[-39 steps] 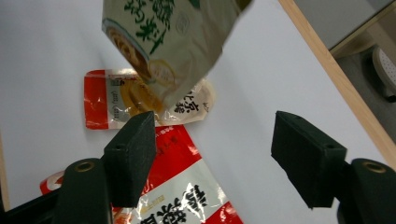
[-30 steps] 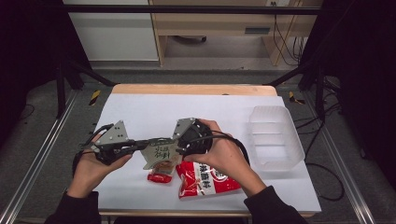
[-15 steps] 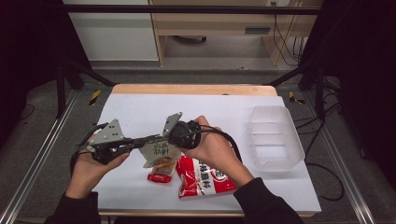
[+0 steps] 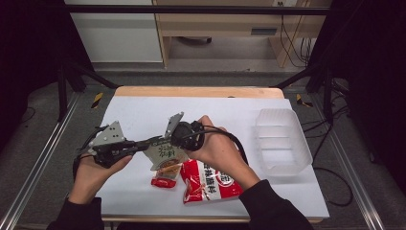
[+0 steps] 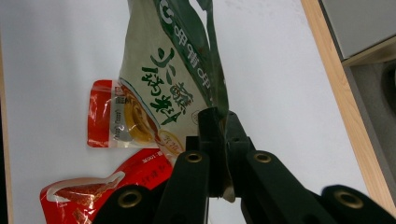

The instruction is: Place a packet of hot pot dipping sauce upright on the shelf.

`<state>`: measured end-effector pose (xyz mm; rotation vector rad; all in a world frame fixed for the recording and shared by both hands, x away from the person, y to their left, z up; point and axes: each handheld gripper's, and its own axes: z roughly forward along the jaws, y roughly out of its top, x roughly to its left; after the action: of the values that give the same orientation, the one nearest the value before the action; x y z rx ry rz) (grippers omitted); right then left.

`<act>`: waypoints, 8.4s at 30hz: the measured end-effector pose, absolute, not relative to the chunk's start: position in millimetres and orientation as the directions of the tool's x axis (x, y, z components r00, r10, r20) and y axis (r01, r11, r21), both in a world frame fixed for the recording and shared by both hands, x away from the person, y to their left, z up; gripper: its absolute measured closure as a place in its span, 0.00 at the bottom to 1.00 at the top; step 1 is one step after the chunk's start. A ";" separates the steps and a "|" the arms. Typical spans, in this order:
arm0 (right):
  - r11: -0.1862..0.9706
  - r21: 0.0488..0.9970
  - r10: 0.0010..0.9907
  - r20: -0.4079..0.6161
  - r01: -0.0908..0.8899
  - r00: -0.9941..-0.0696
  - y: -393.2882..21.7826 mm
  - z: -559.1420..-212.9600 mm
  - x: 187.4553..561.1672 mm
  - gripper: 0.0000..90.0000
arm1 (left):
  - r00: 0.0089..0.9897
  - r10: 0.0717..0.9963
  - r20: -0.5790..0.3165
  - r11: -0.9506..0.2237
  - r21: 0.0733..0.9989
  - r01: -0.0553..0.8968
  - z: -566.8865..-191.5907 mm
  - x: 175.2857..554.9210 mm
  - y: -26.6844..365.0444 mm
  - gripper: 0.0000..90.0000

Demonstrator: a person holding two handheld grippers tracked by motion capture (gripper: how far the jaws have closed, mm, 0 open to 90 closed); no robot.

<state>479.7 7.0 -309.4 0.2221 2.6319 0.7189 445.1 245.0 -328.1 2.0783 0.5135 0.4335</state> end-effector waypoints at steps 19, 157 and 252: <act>0.861 0.504 0.281 -0.357 0.069 -0.891 -8.1 -300.3 483.5 1.00 | 0.807 0.584 0.086 -0.366 0.915 0.168 -329.5 446.9 246.5 0.41; 0.639 0.682 0.704 -0.333 0.356 -0.627 -311.3 -300.2 585.3 1.00 | 0.475 0.872 0.118 -0.336 0.850 0.406 -442.1 460.1 305.4 0.08; 0.481 0.774 0.847 -0.288 0.411 -0.448 -299.1 -316.2 561.3 0.17 | 0.514 0.851 0.111 -0.357 0.839 0.410 -444.0 460.8 300.4 0.08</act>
<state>561.3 -299.1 -316.2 1.0358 2.0518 0.8257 460.8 300.4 -444.0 1.9652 1.0308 0.7065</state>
